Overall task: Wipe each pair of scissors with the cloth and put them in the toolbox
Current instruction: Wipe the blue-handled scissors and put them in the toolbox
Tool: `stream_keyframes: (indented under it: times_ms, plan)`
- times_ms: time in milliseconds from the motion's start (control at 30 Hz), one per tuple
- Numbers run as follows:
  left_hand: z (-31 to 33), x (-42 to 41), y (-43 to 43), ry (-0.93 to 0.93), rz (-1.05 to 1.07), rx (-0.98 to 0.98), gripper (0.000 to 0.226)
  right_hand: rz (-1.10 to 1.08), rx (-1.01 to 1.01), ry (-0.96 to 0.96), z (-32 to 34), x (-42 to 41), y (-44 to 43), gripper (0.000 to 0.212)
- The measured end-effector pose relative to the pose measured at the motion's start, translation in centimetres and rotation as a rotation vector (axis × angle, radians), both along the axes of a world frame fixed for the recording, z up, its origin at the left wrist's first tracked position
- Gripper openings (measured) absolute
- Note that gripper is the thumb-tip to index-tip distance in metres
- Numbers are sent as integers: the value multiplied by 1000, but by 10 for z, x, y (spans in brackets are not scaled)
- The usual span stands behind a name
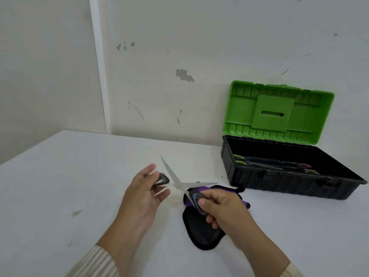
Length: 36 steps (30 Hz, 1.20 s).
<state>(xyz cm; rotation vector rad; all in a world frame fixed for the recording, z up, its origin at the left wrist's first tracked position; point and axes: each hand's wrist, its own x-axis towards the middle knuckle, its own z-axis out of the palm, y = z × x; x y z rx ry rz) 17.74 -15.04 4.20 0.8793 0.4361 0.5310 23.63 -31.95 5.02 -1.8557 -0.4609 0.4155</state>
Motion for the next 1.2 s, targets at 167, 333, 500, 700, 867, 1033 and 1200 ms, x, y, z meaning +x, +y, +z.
stream_keyframes:
  times_ms: [167,333,500,700,867,1033,1200]
  plan:
    - [-8,-1,-18,185,-267,299,16,-98,129,3,1,5,-4,12]
    - [-16,-3,-33,219,-442,304,16,-21,175,73,-6,4,-1,16]
    - [-15,-4,-39,217,-469,309,15,-10,74,-8,-10,9,0,14]
    - [-19,-5,-50,260,-500,558,10,-203,-225,-507,-4,7,-3,36]
    - [-17,-6,-69,219,-447,799,15,-271,-218,-564,7,10,-12,22]
    - [-10,10,-112,236,-368,967,40,-399,-92,-471,27,32,-71,17]
    - [-22,45,-178,314,-462,1346,49,-416,-283,-382,22,47,-140,19]
